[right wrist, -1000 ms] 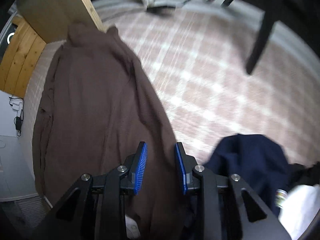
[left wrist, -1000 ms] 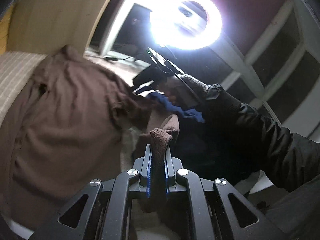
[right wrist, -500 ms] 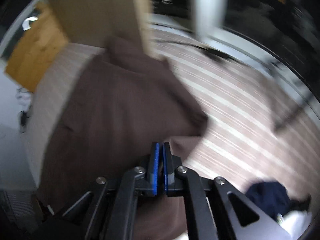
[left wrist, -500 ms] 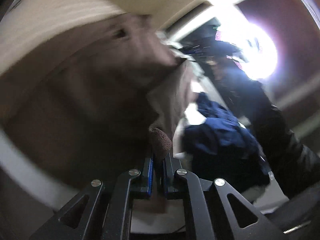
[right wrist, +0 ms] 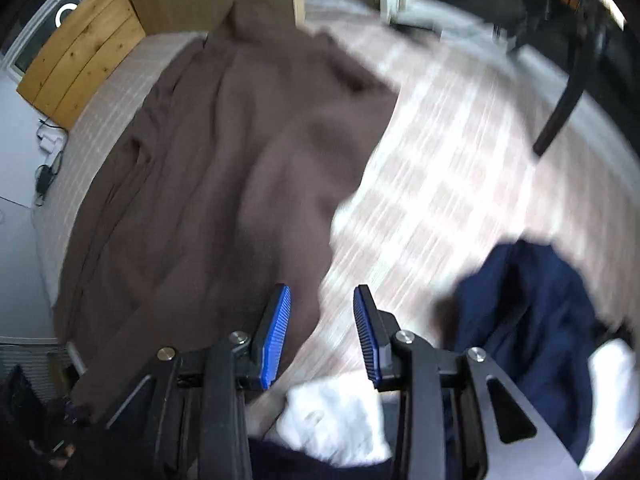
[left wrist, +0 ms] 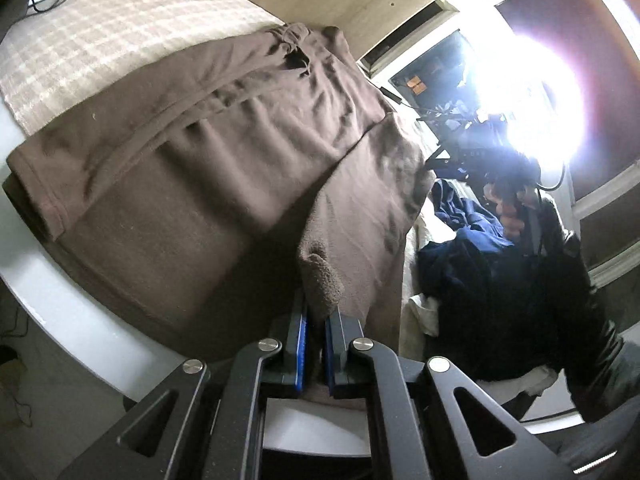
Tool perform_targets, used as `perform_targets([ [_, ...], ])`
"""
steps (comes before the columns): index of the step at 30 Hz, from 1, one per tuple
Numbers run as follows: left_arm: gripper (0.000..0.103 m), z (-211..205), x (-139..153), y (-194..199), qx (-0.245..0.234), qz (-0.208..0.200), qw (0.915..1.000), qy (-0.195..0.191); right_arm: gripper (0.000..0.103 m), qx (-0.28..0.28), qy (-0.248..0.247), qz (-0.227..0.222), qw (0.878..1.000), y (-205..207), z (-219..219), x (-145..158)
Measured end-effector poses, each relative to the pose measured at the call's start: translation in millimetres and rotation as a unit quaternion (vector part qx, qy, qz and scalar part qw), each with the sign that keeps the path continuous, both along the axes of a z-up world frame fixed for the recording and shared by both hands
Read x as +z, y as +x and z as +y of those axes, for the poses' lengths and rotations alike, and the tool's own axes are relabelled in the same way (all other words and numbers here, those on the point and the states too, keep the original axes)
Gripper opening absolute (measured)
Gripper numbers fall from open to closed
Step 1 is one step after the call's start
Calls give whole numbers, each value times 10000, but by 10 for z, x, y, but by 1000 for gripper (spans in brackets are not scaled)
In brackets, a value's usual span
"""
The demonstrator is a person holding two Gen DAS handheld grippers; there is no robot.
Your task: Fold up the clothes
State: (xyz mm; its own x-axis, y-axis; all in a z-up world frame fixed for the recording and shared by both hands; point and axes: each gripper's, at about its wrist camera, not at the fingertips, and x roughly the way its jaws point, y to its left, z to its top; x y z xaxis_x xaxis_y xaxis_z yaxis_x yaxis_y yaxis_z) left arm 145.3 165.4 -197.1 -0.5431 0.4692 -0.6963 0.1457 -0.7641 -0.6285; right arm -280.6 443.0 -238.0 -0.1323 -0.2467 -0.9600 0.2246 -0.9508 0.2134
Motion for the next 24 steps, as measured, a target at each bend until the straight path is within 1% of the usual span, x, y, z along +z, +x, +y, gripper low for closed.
perform_targets([
  [3,6,32,-30,-47,-92,-53,9999,58,33,-86,-235,-234,9994,39,-56,-128],
  [4,6,23,-26,-49,-110,-77,9998,131,33,-91,-237,-247,9994,44,-82,-166],
  [5,6,-10,-17,-24,-95,-121,9999,42,30,-54,-134,-164,9998,55,-114,-183],
  [6,7,-43,-8,1,-81,-165,9998,-48,23,-6,-37,-82,10000,86,-141,-180],
  [7,8,-76,1,26,-67,-209,9997,-138,10,20,53,-13,10000,101,-162,-181],
  [8,12,-109,10,51,-52,-252,9994,-228,10,1,120,16,9999,89,-166,-187],
  [10,13,-175,29,101,-24,-340,9986,-408,10,-32,231,25,9997,70,-164,-196],
  [12,13,-240,48,150,3,-426,9974,-588,13,-9,346,37,9994,69,-172,-199],
  [13,16,-164,126,157,-195,-324,9954,-878,15,0,373,29,9993,71,-175,-200],
  [14,21,-75,188,158,-391,-206,9930,-1099,17,-4,380,23,9993,73,-173,-197],
  [15,25,109,257,152,-750,16,9877,-1369,19,-34,352,19,9994,75,-162,-189],
  [16,27,293,325,145,-1106,239,9800,-1636,22,-70,312,9,9995,77,-148,-181],
  [17,29,476,394,139,-1459,460,9698,-1899,24,-114,258,-11,9996,80,-127,-174],
  [18,32,653,385,134,-1799,590,9582,-2145,25,-147,218,-27,9996,82,-106,-169],
  [19,32,830,376,130,-2134,718,9446,-2387,29,-190,185,-54,9996,83,-83,-168],
  [20,33,966,308,113,-2404,732,9323,-2602,34,-235,156,-100,9996,84,-60,-176],
  [21,32,1102,240,97,-2671,745,9187,-2814,35,-247,106,-151,9995,86,-50,-190],
  [22,32,1183,165,59,-2844,703,9113,-2894,36,-245,58,-193,9995,87,-46,-206],
  [23,26,1198,59,32,-2994,631,9053,-2947,36,-236,42,-208,9995,88,-50,-220],
  [24,6,1174,-36,3,-3049,554,9009,-3039,36,-226,25,-222,9995,89,-54,-234],
])
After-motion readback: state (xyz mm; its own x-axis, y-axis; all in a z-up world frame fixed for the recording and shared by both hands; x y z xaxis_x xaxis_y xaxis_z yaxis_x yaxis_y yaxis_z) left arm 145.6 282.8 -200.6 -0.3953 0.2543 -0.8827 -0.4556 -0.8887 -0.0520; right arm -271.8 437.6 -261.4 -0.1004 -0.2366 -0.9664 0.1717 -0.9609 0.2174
